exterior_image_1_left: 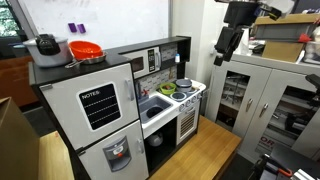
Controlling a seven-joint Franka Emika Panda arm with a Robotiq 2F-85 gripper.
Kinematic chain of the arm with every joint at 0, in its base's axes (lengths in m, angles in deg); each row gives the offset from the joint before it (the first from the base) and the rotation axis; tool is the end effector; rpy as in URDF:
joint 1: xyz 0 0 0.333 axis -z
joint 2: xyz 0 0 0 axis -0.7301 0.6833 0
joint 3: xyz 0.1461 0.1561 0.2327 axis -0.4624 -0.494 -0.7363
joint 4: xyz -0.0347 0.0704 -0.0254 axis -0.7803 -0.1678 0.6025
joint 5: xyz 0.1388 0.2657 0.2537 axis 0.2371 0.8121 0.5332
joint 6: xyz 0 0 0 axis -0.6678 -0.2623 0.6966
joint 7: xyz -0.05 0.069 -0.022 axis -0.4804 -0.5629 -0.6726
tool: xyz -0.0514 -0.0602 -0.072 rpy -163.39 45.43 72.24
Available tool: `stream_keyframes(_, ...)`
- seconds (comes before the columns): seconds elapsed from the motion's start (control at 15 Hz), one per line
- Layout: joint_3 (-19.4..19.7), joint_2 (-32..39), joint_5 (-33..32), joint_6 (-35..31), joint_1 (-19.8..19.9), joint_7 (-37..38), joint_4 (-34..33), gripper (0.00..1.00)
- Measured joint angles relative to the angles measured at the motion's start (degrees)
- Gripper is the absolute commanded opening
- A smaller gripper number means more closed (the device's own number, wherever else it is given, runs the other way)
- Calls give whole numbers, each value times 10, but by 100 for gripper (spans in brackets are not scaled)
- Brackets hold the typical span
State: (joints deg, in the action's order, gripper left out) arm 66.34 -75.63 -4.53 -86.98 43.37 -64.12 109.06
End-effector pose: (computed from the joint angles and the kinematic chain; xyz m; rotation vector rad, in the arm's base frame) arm 0.3904 0.0043 0.5528 -3.0115 -0.2291 -0.2022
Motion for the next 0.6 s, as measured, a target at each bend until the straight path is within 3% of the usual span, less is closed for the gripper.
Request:
stream_keyframes(0.33, -1, 2, 3, -9, 0, 0, 0, 100)
stream_keyframes(0.6, -7, 47, 21, -146, -6, 5, -4, 100)
